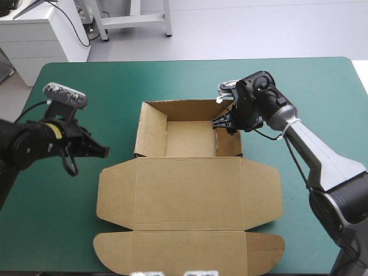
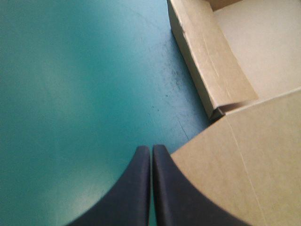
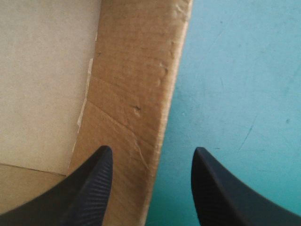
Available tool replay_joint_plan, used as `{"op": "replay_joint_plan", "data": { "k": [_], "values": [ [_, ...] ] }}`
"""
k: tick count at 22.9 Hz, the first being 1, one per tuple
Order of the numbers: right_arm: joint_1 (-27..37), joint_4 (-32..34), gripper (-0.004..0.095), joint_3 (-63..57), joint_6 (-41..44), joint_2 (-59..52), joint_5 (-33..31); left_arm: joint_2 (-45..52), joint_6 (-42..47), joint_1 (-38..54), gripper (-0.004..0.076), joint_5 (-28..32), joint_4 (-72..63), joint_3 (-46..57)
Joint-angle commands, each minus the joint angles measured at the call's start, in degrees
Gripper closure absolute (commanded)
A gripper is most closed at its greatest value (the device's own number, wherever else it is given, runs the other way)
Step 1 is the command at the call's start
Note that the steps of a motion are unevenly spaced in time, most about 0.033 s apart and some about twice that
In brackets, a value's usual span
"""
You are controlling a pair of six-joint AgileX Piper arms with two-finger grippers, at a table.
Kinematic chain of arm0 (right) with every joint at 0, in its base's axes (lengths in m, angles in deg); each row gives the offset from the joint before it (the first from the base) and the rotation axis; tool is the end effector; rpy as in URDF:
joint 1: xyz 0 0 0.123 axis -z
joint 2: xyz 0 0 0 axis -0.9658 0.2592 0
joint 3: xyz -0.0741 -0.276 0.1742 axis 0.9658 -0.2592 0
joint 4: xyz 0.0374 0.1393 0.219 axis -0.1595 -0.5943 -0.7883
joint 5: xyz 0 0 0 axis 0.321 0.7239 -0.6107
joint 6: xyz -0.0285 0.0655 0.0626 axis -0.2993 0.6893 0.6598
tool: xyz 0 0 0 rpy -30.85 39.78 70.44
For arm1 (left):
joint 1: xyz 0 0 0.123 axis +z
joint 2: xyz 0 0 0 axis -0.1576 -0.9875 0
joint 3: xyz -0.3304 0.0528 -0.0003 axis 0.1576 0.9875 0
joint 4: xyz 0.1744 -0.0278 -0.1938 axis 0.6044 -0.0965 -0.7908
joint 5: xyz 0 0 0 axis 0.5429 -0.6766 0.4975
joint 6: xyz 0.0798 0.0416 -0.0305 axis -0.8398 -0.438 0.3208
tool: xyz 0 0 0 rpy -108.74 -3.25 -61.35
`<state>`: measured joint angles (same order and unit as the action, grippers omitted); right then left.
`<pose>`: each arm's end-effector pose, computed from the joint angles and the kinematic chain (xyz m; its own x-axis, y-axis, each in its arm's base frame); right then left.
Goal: Fold the box
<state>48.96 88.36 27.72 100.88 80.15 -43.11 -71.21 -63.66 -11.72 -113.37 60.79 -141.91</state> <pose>0.3759 0.1740 0.3638 -0.9238 -0.1986 -0.3273 -0.2068 0.9783 -0.0101 0.1840 -0.0591 0.4691 -0.7011 0.3438 -0.6247 0.3432 0.9306 0.1270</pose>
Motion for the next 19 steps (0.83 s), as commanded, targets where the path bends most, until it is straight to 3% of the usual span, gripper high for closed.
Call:
{"op": "replay_joint_plan", "data": {
  "k": [1,4,9,15,19],
  "values": [
    [0.06,-0.52,0.0424,1.23,0.19,-0.90,-0.12,9.97,1.03,-0.25,0.0731,8.32,-0.44,10.14],
    [0.06,-1.06,0.0432,1.23,0.19,1.78,-0.12,17.83,0.47,-0.25,0.0731,9.29,-3.81,20.84],
    [0.06,-1.16,0.0642,1.33,0.07,4.92,-0.12,31.83,-2.24,-0.25,0.0731,9.64,-5.39,37.36],
    [0.06,-1.16,0.0740,1.33,-0.04,5.45,0.89,38.96,1.17,-0.25,0.0731,9.77,-5.54,42.75],
    [0.06,-1.16,0.0920,1.33,0.34,5.45,1.42,41.89,1.17,-0.25,0.0731,10.40,-5.52,44.27]
  ]
}}
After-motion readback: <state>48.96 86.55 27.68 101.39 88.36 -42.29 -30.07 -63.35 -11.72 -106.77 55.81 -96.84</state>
